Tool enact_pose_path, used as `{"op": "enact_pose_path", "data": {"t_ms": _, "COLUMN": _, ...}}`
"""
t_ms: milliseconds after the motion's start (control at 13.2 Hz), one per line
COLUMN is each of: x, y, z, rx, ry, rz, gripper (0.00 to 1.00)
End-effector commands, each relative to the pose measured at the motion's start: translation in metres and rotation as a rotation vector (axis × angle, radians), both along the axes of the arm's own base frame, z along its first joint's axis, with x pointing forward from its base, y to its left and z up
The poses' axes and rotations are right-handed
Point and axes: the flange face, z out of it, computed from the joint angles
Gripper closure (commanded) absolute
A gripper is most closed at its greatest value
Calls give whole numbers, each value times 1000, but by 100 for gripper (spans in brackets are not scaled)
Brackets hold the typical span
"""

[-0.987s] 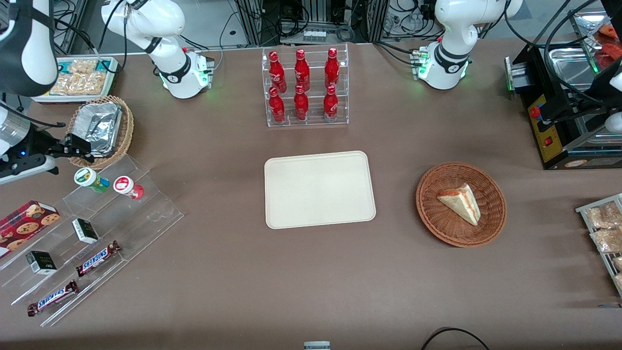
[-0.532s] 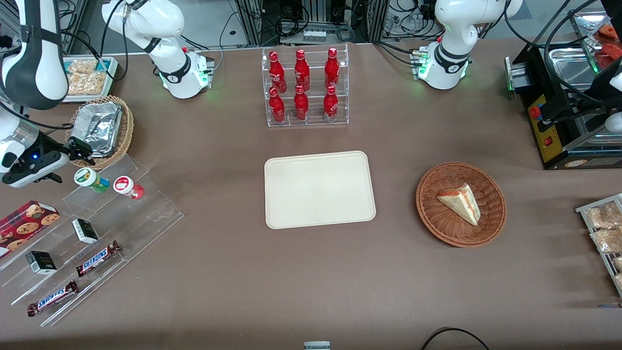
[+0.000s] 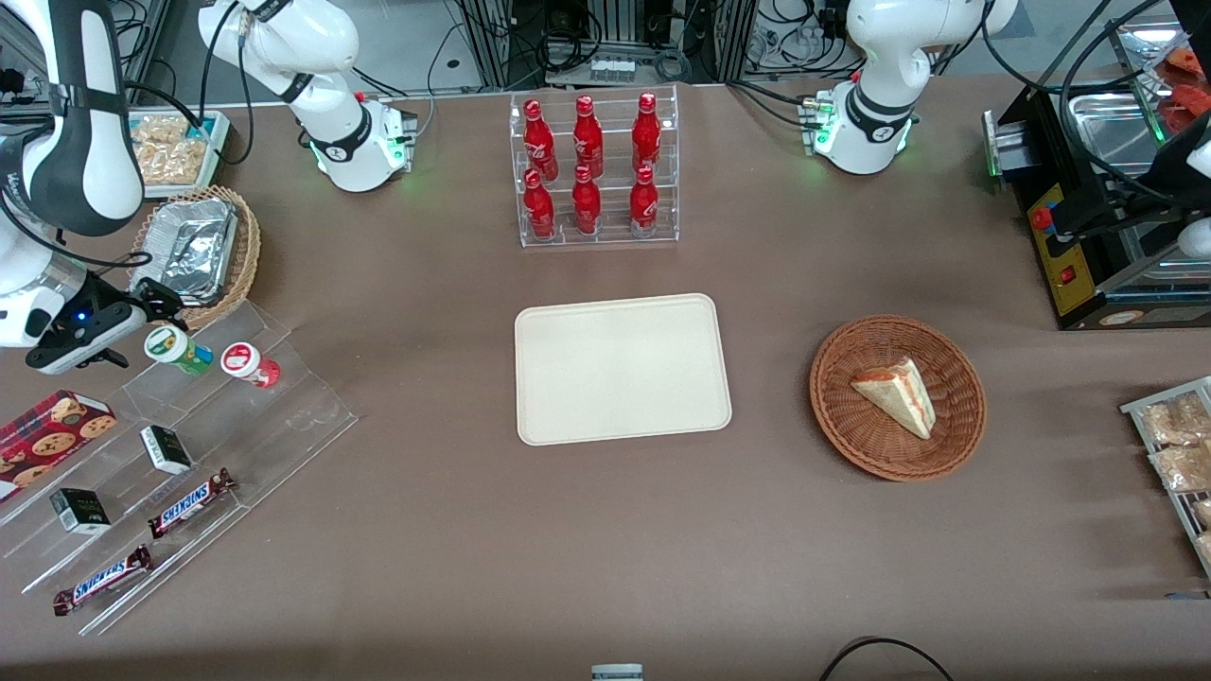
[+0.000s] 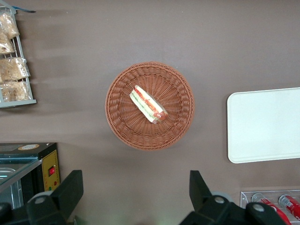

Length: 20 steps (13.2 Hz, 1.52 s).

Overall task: Place green gum on tray
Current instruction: 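Close the right gripper around the green-lidded gum jar, then lift the gum jar and carry it over the cream tray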

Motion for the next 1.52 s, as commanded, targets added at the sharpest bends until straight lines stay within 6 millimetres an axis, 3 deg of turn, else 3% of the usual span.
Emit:
{"op": "enact_pose_path", "data": {"t_ms": 0, "x": -1, "y": -5, "z": -9, "rx": 3, "ry": -11, "rz": 5, "gripper": 1}}
{"op": "enact_pose_path", "data": {"t_ms": 759, "x": -6, "y": -9, "z": -31, "rx": -6, "ry": -27, "rz": 27, "gripper": 1}}
{"op": "enact_pose_path", "data": {"t_ms": 835, "x": -6, "y": -9, "z": -31, "rx": -7, "ry": -25, "rz": 28, "gripper": 4}}
{"op": "enact_pose_path", "data": {"t_ms": 911, "x": -6, "y": -9, "z": -32, "rx": -5, "ry": -22, "rz": 28, "gripper": 21}}
{"op": "enact_pose_path", "data": {"t_ms": 1063, "x": -6, "y": -9, "z": -33, "rx": -3, "ry": -19, "rz": 26, "gripper": 76}}
{"op": "enact_pose_path", "data": {"t_ms": 1139, "x": -6, "y": -9, "z": -32, "rx": -2, "ry": -18, "rz": 24, "gripper": 94}}
{"op": "enact_pose_path", "data": {"t_ms": 1215, "x": -7, "y": -9, "z": -32, "rx": -1, "ry": -15, "rz": 23, "gripper": 100}}
{"op": "enact_pose_path", "data": {"t_ms": 1443, "x": -5, "y": -6, "z": -28, "rx": 2, "ry": -11, "rz": 19, "gripper": 100}}
